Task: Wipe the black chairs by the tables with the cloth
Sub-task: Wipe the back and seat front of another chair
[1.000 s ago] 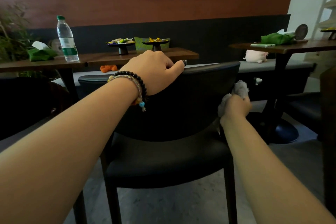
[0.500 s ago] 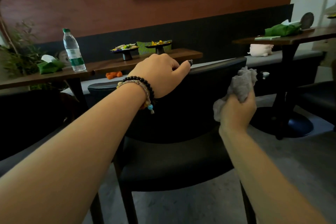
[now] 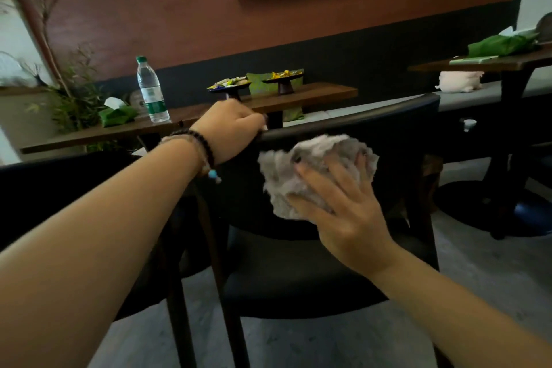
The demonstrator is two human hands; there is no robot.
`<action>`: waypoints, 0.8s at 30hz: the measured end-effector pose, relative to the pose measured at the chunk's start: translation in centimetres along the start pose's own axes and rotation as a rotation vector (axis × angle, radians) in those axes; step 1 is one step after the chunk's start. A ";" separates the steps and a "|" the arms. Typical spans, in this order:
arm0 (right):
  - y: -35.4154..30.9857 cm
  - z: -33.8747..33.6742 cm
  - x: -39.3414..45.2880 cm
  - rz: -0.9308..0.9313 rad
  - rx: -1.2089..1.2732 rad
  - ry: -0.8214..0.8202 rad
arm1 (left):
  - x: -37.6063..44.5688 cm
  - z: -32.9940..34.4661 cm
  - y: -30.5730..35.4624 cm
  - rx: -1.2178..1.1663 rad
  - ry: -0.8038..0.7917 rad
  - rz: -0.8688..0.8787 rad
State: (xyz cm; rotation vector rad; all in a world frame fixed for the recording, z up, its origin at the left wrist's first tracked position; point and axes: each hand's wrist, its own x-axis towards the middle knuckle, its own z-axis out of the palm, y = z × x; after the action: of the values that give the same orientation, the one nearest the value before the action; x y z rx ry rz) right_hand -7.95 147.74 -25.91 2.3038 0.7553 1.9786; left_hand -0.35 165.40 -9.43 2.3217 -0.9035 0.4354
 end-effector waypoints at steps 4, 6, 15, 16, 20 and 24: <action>1.7 -0.4 -3.9 -0.484 -0.133 -0.383 | -1.4 0.2 -2.9 0.168 0.087 0.027; 2.4 -1.3 -4.0 -0.619 -0.138 -0.495 | -1.3 0.4 -2.7 0.170 0.109 0.038; 0.5 -0.3 2.4 -0.328 -0.049 -0.102 | -1.5 0.4 -2.4 0.148 0.160 0.010; 0.2 -0.2 1.5 -0.367 -0.049 -0.167 | -1.5 0.3 -2.5 0.152 0.154 0.003; -0.1 -0.5 0.5 -0.406 -0.049 -0.274 | -1.4 0.4 -2.7 0.151 0.113 -0.020; -0.2 -0.6 3.8 -0.329 -0.003 -0.133 | -1.4 0.5 -2.9 0.160 0.145 -0.021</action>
State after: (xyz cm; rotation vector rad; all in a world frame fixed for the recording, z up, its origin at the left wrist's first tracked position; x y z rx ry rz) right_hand -8.27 149.14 -22.34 2.1165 1.0384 1.6680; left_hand 0.67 167.47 -11.70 2.4043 -0.7994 0.6806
